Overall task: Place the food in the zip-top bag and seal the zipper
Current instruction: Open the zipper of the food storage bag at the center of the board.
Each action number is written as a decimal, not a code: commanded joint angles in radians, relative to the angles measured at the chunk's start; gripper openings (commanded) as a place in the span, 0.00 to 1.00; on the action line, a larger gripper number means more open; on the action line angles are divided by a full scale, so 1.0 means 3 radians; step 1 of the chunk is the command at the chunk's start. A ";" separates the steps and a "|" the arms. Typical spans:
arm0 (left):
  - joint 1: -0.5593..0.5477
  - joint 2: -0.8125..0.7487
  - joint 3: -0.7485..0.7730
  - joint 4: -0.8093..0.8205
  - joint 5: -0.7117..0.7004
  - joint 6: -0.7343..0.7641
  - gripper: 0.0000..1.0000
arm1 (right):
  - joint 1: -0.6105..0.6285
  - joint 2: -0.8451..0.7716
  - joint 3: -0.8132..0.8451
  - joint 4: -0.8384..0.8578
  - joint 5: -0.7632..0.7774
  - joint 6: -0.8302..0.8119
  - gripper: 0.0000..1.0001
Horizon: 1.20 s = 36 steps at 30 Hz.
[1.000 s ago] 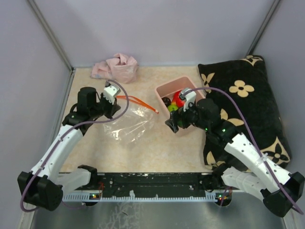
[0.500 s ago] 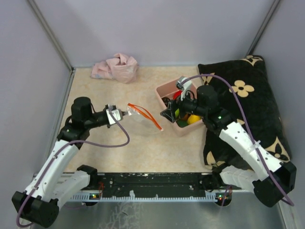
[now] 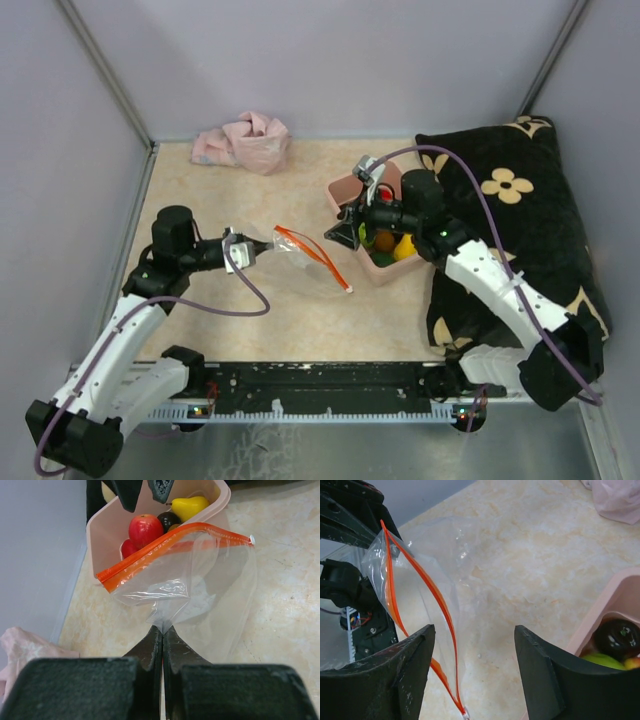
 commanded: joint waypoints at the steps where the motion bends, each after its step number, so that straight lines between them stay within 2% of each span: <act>1: -0.0017 -0.0016 -0.0029 0.0119 0.0244 0.0061 0.00 | -0.0004 0.0073 -0.0038 0.0429 -0.0238 0.0076 0.63; 5: -0.0017 -0.0046 -0.0086 0.0213 0.0276 0.0012 0.00 | 0.0040 0.0204 -0.0061 0.0474 -0.0274 0.0138 0.56; 12: -0.0017 -0.0016 -0.0129 0.0281 0.0306 -0.0036 0.00 | 0.0245 0.0236 -0.0241 0.0588 -0.0230 0.0146 0.56; 21: -0.0017 -0.0073 -0.0189 0.0348 0.0351 -0.0090 0.00 | 0.0301 0.0197 -0.0496 0.0645 -0.0114 0.0134 0.54; 31: -0.0016 -0.0092 -0.0258 0.0538 0.0575 -0.0294 0.00 | 0.0410 0.0204 -0.0603 0.0777 -0.0048 0.0157 0.39; 36: -0.0017 -0.0142 -0.0259 0.0538 0.0527 -0.0368 0.02 | 0.0428 0.0131 -0.0598 0.0752 0.0075 0.0168 0.15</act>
